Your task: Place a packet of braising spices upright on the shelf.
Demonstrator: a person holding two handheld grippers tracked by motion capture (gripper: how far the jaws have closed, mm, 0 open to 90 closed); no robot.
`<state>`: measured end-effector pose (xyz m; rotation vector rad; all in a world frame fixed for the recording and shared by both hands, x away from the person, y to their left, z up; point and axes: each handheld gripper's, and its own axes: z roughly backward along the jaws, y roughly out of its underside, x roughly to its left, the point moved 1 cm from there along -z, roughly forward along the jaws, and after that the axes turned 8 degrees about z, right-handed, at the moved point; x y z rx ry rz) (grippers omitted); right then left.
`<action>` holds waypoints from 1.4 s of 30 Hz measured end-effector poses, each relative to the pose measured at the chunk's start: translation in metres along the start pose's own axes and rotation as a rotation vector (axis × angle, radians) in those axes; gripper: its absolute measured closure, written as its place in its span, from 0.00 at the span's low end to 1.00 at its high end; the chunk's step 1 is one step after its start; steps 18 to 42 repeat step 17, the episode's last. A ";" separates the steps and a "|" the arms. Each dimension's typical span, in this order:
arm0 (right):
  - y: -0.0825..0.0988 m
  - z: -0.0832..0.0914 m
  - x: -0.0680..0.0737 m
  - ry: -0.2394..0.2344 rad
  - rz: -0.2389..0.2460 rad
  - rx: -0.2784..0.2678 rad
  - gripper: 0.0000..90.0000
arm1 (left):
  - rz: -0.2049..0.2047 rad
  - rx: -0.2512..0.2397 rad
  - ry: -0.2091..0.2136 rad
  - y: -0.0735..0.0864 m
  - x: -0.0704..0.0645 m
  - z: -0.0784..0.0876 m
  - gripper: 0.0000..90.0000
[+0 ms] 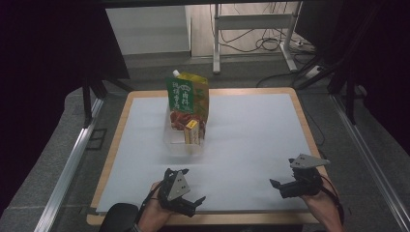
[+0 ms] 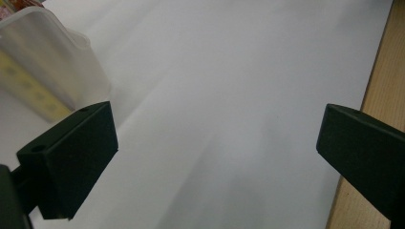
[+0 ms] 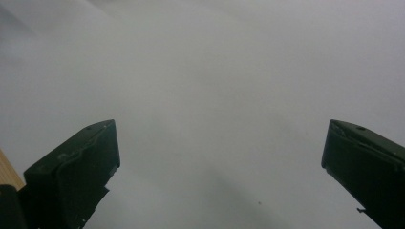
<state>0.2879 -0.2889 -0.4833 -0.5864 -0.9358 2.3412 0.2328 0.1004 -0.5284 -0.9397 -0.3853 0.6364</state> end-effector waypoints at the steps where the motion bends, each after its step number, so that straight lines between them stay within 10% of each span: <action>1: 0.003 0.001 0.000 0.004 -0.006 0.001 0.00 | 0.000 0.001 0.000 0.000 0.000 0.000 0.00; 42: 0.024 0.000 -0.002 0.017 -0.033 0.045 0.00 | 0.023 0.018 -0.025 0.001 0.004 -0.001 0.00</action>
